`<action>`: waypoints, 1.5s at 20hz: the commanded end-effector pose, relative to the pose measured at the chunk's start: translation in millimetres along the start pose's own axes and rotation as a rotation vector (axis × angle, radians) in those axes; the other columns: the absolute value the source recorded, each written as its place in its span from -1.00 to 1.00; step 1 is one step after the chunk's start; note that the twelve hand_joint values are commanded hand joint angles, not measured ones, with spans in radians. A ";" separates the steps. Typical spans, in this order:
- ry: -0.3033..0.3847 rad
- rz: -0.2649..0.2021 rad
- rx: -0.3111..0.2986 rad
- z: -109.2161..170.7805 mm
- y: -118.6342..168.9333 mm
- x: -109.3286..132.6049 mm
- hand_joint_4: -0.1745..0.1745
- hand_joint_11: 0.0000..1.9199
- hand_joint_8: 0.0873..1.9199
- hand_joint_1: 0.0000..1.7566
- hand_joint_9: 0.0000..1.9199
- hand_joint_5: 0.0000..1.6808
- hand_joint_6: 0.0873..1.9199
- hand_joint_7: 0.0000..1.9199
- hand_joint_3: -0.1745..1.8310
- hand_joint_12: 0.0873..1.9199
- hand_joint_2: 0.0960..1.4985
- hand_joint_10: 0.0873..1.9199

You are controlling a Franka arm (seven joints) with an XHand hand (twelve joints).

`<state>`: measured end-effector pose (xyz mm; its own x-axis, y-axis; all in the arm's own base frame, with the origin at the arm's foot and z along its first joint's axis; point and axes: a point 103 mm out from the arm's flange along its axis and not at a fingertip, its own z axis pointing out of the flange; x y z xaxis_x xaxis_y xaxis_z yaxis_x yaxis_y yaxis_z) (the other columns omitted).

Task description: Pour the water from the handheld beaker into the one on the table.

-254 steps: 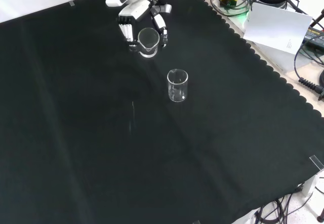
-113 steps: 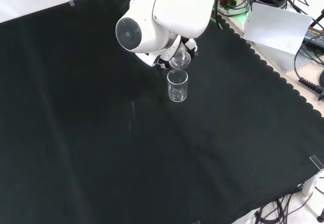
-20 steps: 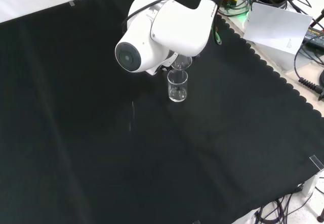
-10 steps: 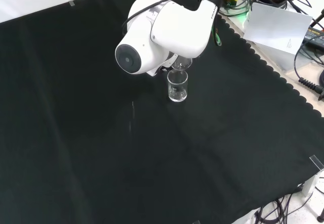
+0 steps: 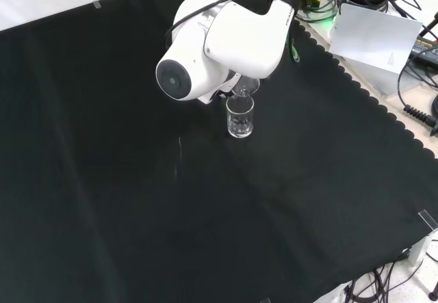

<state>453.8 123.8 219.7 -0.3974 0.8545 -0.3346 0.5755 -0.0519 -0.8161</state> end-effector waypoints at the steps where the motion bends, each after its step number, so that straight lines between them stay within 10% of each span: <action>1: 0.039 -0.034 -0.060 3.3 -0.7 -5.2 -1.00 0.47 -0.34 0.50 0.74 0.53 -0.31 0.40 0.02 -0.40 -0.38 -0.47; 30: 0.222 -0.323 -0.428 27.3 9.9 -46.0 -1.00 0.46 -0.34 0.50 0.72 0.51 -0.31 0.39 -0.01 -0.40 -0.35 -0.47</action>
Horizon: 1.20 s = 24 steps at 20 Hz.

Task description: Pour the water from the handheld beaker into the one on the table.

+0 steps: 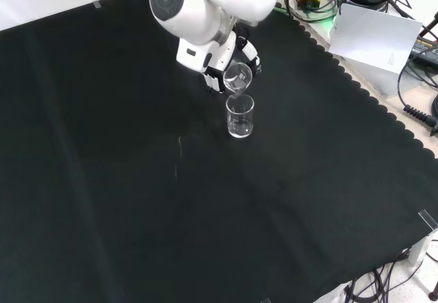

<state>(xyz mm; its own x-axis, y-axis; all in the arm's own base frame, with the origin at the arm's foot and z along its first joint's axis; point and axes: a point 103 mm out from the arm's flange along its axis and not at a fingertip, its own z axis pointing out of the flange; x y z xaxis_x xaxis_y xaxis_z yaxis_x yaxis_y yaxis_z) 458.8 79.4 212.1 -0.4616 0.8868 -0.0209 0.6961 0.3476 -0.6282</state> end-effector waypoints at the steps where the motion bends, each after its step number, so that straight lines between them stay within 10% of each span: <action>1: 0.048 -0.050 -0.066 1.0 -5.9 -8.8 -1.00 0.46 -0.34 0.50 0.72 0.51 -0.31 0.39 -0.01 -0.40 -0.35 -0.47; 24: 0.075 -0.108 -0.167 2.8 -14.2 -18.7 -1.00 0.45 -0.34 0.50 0.71 0.51 -0.31 0.38 -0.02 -0.39 -0.33 -0.48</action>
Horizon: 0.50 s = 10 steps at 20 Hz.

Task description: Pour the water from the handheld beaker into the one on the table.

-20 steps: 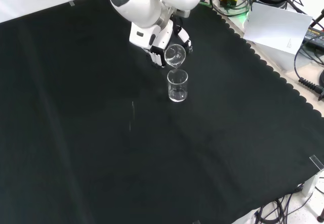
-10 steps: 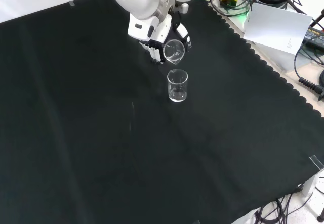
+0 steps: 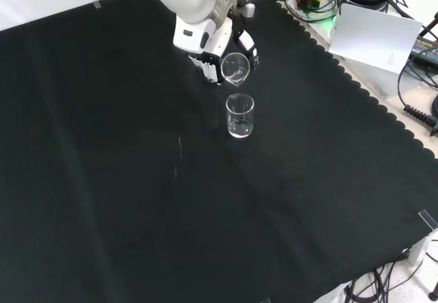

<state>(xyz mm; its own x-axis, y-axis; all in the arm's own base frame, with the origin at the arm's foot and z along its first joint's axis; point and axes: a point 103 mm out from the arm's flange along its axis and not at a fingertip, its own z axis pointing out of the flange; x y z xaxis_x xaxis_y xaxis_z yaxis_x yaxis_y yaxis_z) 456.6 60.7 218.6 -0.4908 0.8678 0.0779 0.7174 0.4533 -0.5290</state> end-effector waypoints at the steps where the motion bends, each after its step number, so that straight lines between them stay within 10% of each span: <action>1: 0.018 -0.026 -0.059 0.2 -2.7 -4.1 -1.00 0.45 -0.34 0.50 0.71 0.51 -0.31 0.38 -0.02 -0.39 -0.33 -0.48; 10: 0.064 -0.062 -0.134 3.7 1.9 -18.9 -1.00 0.44 -0.34 0.50 0.70 0.51 -0.31 0.38 -0.03 -0.39 -0.33 -0.48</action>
<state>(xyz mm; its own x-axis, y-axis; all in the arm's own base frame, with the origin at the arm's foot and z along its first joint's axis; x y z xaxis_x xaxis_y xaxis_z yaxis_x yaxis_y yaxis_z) 461.7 50.4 216.4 -0.5106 0.8493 0.1344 0.7386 0.5132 -0.4371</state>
